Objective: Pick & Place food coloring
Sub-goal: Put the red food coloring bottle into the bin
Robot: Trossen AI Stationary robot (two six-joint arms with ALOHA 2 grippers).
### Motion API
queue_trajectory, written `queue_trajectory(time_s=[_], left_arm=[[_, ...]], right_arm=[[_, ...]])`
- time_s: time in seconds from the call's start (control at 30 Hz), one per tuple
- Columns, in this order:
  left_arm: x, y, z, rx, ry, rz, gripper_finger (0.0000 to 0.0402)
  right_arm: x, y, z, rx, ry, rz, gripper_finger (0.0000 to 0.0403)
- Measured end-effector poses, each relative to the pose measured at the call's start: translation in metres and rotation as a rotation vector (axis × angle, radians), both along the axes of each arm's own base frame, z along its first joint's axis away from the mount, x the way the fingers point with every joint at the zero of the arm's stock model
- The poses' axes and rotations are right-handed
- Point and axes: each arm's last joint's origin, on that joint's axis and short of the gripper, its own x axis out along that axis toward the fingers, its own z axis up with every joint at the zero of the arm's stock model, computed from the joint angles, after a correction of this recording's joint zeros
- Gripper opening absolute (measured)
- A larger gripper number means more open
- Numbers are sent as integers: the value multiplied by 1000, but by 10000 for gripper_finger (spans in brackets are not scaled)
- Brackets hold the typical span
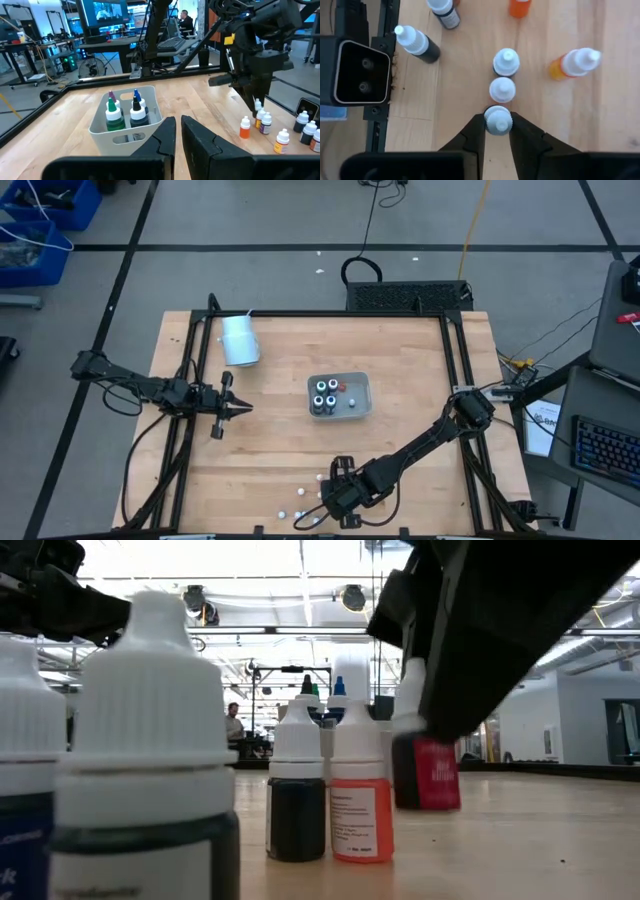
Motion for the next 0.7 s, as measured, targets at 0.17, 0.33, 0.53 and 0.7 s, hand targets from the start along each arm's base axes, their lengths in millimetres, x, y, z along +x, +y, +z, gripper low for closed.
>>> queue_trajectory(time_s=[0.17,0.33,0.53,0.7], left_arm=[[0,0,0,-4,0,0,35],[0,0,0,-3,2,0,35],[0,0,0,-4,1,0,35],[0,0,0,-4,0,0,35]], right_arm=[[-9,-4,17,-43,-5,-23,61],[-18,-7,36,-72,-25,-40,60],[-26,-16,50,-123,-11,-50,60],[-27,-26,58,-145,-8,-32,62]])
